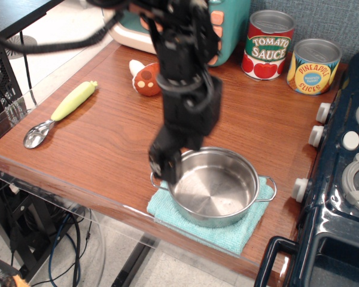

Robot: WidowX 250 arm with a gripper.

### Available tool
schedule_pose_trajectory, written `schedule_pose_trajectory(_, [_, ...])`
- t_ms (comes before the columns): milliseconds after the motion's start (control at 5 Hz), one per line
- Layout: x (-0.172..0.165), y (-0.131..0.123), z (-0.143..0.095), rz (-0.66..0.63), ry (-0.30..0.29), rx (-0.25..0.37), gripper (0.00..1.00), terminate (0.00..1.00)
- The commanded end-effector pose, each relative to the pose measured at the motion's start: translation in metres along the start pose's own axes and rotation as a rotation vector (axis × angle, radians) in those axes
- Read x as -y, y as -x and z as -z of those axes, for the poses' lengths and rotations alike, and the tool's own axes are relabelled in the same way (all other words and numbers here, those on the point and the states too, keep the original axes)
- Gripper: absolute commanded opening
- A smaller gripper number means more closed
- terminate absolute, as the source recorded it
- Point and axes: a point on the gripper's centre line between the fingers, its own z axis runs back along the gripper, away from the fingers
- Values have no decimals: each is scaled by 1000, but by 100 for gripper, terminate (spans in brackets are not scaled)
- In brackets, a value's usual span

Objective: PICK UP THE BLENDER AND PUT ANOTHER SIDE OF THE TABLE

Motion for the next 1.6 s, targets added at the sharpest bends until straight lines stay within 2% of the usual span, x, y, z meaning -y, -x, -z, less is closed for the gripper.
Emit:
schedule_pose_trajectory(0, [-44, 47, -23, -173, -155, 19, 100, 0])
schedule_pose_trajectory(200, [-63, 71, -30, -251, -246, 13, 100, 0])
schedule_pose_trajectory(600, [-101, 104, -25, -353, -294, 19, 100, 0])
schedule_pose_trajectory(1400, [-154, 137, 15, -476, -210, -13, 100, 0])
